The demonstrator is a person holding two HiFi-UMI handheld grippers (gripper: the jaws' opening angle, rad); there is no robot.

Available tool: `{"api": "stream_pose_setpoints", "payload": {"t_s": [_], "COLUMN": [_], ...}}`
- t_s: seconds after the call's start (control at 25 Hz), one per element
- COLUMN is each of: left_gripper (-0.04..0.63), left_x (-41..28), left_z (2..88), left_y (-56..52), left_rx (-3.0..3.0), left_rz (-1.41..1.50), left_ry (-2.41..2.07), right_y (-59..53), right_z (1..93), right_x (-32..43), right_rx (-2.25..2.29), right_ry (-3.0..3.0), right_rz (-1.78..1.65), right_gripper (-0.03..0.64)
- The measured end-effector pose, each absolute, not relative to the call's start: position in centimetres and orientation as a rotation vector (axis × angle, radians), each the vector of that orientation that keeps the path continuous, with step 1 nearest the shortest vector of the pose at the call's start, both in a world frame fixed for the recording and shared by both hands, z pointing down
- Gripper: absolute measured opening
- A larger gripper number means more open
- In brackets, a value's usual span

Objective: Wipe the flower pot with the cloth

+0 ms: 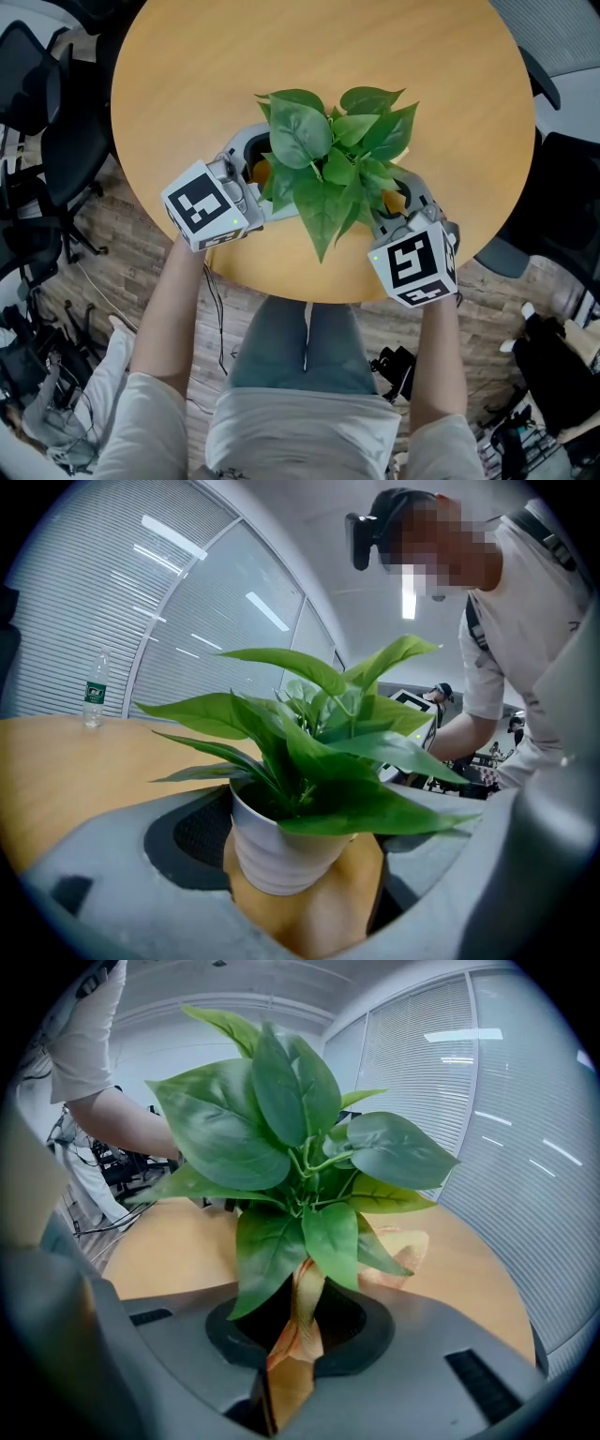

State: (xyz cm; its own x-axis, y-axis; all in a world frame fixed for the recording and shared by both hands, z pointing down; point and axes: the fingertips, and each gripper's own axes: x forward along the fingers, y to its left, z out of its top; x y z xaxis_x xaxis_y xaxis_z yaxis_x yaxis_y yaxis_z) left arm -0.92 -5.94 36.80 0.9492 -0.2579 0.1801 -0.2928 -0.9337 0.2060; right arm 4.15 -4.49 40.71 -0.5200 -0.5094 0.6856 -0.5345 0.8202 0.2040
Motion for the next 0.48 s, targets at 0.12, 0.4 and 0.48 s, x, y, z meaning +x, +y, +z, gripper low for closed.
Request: {"api": "stream_pose_setpoints", "payload": {"t_s": [0.12, 0.4, 0.48], "left_gripper": [0.460, 0.459, 0.459], "left_x": [-0.84, -0.10, -0.26], "left_z": [36.81, 36.91, 36.92], "left_y": [-5.88, -6.00, -5.93], "left_rx": [2.862, 2.823, 2.811], "left_rz": [0.218, 0.229, 0.230], "left_ry": [-0.470, -0.608, -0.643], "right_y": [-4.12, -3.99, -3.80], "right_z": [40.80, 40.78, 40.73], "right_x": [4.14, 4.76, 4.57], "right_rx": [0.758, 0.747, 0.742], "right_ry": [-2.216, -2.218, -2.215], "right_rz": [0.043, 0.037, 0.032], "right_gripper": [0.052, 0.052, 0.054]}}
